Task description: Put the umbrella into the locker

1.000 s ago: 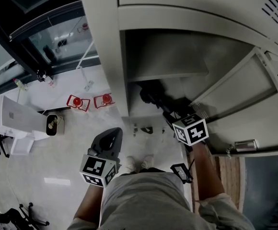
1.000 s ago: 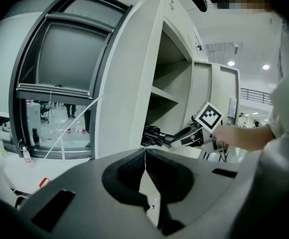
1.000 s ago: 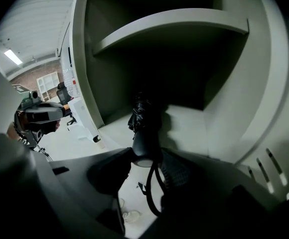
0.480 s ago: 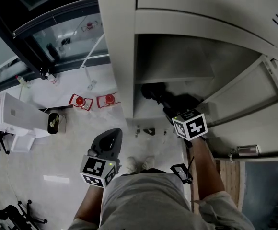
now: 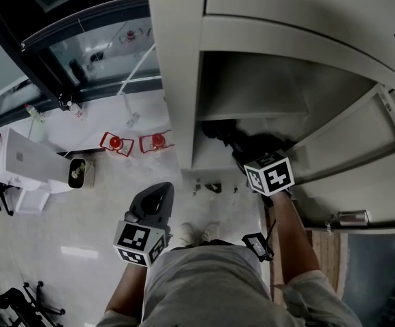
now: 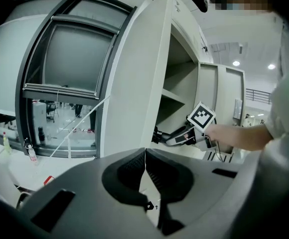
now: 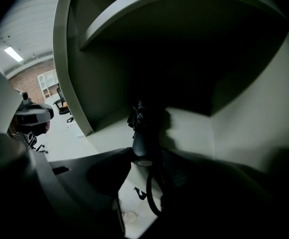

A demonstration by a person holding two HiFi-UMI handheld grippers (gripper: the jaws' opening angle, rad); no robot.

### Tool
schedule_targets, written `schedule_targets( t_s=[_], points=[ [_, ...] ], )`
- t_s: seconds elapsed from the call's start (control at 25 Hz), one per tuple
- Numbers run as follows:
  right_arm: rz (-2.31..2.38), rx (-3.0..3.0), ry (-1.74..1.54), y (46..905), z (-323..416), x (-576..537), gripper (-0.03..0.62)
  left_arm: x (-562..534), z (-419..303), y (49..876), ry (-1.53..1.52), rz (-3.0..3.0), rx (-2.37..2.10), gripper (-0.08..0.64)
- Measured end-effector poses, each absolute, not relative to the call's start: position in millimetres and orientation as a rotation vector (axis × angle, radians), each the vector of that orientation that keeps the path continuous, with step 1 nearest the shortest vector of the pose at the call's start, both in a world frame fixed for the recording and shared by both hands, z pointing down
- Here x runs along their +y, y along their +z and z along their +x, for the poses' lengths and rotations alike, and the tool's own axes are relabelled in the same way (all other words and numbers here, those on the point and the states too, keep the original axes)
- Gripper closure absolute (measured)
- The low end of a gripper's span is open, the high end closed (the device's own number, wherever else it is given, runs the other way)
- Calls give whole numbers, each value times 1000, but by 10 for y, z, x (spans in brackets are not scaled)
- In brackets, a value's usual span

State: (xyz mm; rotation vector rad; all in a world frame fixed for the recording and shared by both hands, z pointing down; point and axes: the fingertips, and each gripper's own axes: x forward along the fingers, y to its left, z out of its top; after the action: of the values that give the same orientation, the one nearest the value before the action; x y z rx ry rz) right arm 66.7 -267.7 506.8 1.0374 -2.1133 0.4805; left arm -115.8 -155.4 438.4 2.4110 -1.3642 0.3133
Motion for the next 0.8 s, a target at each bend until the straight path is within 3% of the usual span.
schedule_targets(
  t_s=[0.8],
  points=[
    [1033,-2133,503,5144,673,-2650,367,-1486,-1097,4393,328,2401,-1355,543]
  ],
)
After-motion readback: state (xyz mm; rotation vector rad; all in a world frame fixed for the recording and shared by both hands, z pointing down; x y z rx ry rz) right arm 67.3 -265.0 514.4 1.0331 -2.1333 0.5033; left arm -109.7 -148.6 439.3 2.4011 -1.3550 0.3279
